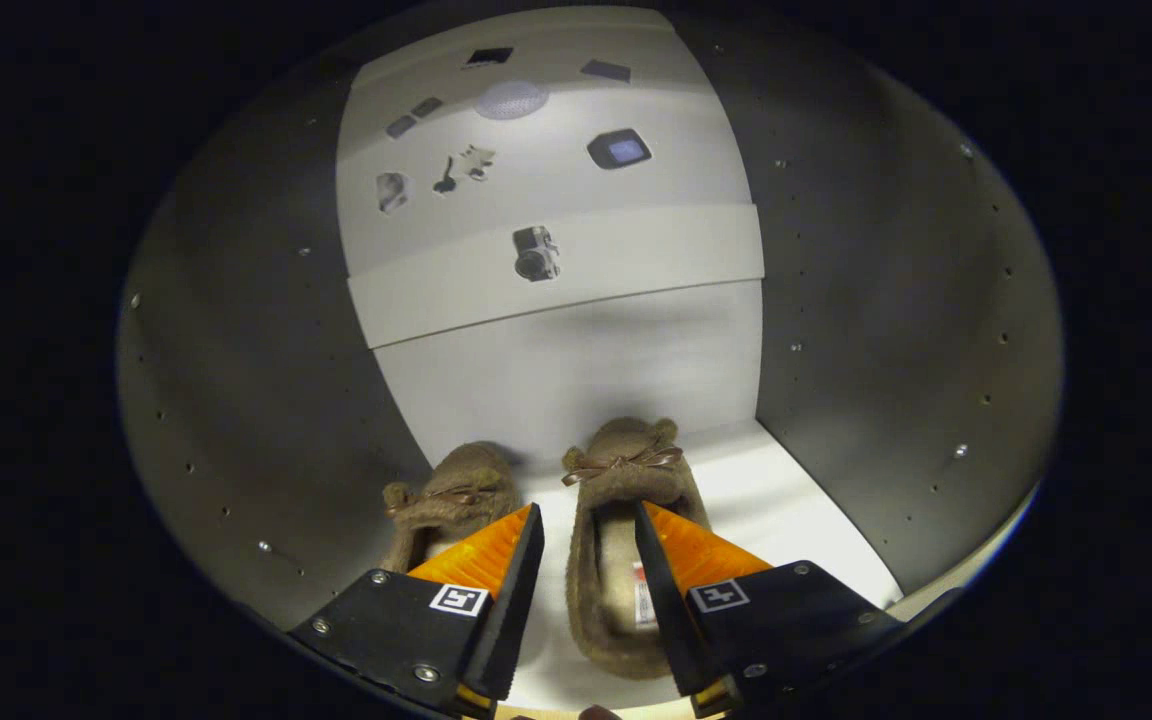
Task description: Open the shoe cabinet door, grab the shoes and put them into the shoe cabinet, then close the shoe cabinet door.
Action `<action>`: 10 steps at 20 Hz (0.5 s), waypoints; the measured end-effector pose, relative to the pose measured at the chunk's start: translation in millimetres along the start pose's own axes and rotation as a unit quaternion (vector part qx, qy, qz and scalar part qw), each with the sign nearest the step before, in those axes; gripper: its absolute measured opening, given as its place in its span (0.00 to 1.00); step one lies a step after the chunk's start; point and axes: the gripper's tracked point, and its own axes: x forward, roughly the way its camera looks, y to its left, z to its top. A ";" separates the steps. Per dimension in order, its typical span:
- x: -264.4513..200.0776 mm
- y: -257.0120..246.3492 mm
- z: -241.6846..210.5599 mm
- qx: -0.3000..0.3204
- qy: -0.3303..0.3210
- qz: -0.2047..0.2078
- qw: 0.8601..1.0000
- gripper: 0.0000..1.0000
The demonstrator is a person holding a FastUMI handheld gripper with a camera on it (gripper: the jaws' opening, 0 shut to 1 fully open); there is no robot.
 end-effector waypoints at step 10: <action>-144.3 12.5 -4.7 -0.018 -0.074 0.040 0.996 0.74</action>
